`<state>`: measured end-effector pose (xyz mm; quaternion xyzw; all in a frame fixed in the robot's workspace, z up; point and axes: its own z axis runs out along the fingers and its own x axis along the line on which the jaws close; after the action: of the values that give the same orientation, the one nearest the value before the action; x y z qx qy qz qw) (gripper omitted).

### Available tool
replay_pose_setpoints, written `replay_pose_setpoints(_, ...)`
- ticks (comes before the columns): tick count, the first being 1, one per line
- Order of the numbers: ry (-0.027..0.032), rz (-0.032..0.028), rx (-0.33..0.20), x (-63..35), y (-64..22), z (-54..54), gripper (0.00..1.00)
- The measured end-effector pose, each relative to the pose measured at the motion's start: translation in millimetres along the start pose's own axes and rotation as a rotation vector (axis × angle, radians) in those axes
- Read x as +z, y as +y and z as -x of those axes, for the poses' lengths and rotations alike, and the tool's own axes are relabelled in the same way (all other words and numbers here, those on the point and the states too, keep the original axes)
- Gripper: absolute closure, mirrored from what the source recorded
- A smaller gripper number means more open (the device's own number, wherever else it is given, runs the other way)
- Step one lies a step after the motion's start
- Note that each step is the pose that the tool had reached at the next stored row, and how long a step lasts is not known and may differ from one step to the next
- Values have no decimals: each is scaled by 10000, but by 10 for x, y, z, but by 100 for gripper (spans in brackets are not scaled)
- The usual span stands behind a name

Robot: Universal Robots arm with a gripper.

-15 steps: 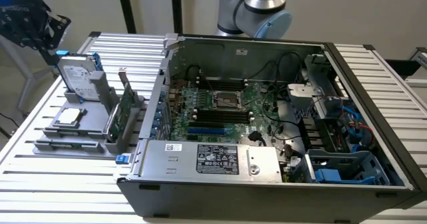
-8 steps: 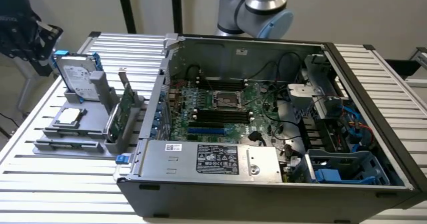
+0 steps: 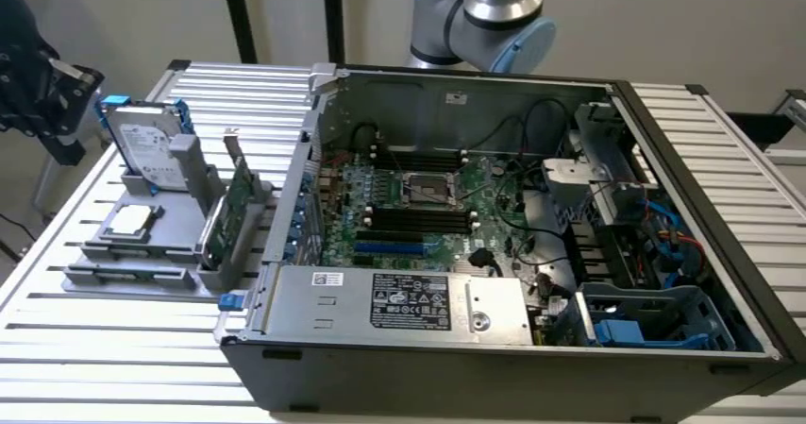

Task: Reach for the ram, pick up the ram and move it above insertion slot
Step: 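Reach for the ram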

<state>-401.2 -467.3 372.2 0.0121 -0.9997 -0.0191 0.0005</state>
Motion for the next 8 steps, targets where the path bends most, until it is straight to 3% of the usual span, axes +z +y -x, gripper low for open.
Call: replay_pose_setpoints(8,52,0,-1356,2,-1,0,89)
